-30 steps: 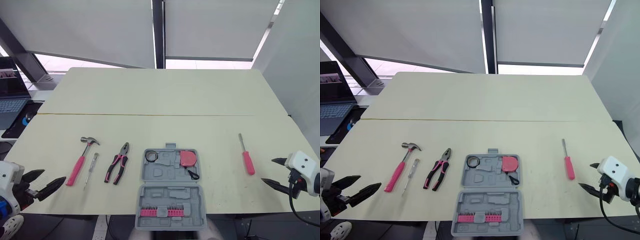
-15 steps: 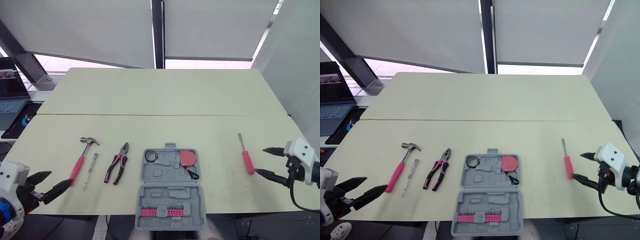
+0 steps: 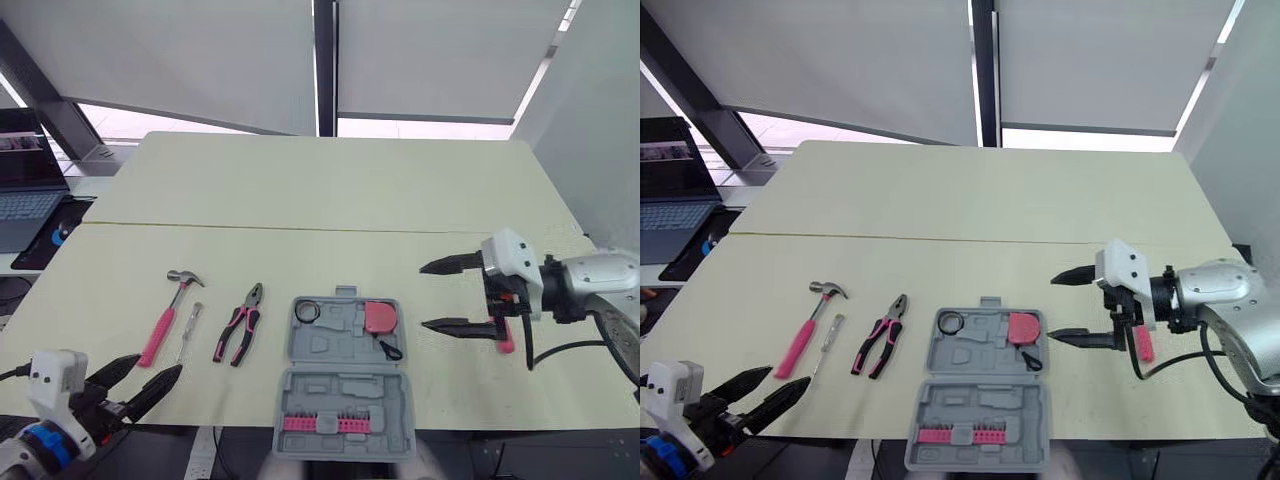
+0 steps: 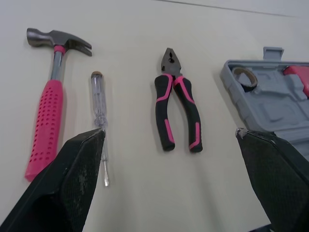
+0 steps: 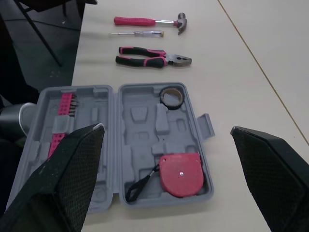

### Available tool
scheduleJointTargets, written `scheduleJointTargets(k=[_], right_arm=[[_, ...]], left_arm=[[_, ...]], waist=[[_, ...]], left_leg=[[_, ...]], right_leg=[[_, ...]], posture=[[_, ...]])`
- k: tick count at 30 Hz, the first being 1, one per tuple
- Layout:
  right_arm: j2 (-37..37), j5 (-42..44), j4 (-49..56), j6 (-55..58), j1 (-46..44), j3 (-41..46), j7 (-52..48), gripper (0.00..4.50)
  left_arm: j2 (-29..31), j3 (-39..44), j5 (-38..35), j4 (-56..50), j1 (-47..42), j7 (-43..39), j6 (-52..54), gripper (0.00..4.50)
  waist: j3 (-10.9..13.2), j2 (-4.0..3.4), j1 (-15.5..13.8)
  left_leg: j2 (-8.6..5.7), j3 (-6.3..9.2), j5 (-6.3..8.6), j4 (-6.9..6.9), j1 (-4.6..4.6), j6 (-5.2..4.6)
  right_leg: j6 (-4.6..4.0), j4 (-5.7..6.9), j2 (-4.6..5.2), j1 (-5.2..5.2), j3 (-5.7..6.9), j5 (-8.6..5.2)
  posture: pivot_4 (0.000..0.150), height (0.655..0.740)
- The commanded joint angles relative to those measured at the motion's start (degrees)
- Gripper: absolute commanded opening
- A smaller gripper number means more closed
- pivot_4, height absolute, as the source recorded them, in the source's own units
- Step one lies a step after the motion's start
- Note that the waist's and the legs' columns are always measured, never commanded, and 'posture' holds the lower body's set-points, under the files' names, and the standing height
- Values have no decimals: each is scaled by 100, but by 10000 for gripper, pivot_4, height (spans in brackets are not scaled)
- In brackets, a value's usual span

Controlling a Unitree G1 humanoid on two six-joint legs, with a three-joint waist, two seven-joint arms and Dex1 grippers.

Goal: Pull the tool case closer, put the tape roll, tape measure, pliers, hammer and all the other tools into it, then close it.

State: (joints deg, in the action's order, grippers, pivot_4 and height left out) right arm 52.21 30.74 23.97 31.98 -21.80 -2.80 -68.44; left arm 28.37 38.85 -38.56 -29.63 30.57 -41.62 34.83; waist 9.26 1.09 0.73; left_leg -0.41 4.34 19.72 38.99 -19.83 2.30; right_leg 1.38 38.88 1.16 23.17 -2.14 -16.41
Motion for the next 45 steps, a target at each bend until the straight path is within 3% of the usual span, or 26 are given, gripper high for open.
scheduleJointTargets(k=[1, 7, 17, 22, 33, 36, 41, 45], right_arm=[[-76, -33, -15, -62, -197, -158, -89, 44533], [-167, -63, 24, -17, -232, -271, 27, 44533], [-121, -69, 297, 111, -23, -246, 171, 44533], [-119, -64, 409, 151, 19, -257, 234, 44533], [-124, -92, 472, 214, -5, -299, 267, 44533], [-139, -99, 492, 215, 16, -295, 286, 45000], [-140, -106, 532, 217, 56, -270, 314, 45000], [-137, -156, 512, 159, 62, -262, 332, 45000]], left_arm=[[-134, -549, 285, -378, -570, 863, 31, 45000], [-201, -1721, 950, -53, -1693, 1944, 529, 45000], [-443, -2652, 1583, 1140, -2857, 2711, 1133, 45000], [-279, -3194, 1884, 1451, -3056, 2492, 1045, 45000], [-76, -3477, 1997, 1684, -3214, 2234, 1560, 45000], [-135, -3484, 1948, 1678, -3206, 2195, 1663, 38639], [-156, -3472, 1970, 1598, -3101, 2182, 1733, 24084], [-243, -3253, 1895, 1238, -2855, 2259, 1840, 23955]], waist=[[0, 1, -51], [-1, 2, -63], [-2, 3, -55], [-2, 3, -61], [-6, -5, -61], [-9, -9, -61], [-12, -15, -61], [-14, -19, -46]], left_leg=[[0, 1, 0, 1, 0, 1], [-3, 0, 0, 3, -1, 1], [-2, 0, -1, 5, -2, 1], [-3, 1, -1, 4, -3, 2], [-3, 2, -2, 4, -1, 4], [-3, 2, -2, 4, -1, 4], [-4, 2, -2, 4, -1, 4], [-4, -1, -2, 4, -1, 3]], right_leg=[[0, 1, 0, 0, 1, 0], [-1, 3, 0, 2, -1, 1], [0, 7, -1, 4, 1, 1], [0, 7, 0, 5, 2, 1], [0, 8, 0, 4, 2, 1], [0, 8, 0, 4, 1, 1], [0, 8, 2, 4, 1, 1], [0, 7, 2, 4, -2, 1]], posture=[[1500, 7400], [1500, 7400], [1500, 7400], [1500, 7400], [1500, 7400], [1500, 7400], [1500, 7400], [1500, 7400]])
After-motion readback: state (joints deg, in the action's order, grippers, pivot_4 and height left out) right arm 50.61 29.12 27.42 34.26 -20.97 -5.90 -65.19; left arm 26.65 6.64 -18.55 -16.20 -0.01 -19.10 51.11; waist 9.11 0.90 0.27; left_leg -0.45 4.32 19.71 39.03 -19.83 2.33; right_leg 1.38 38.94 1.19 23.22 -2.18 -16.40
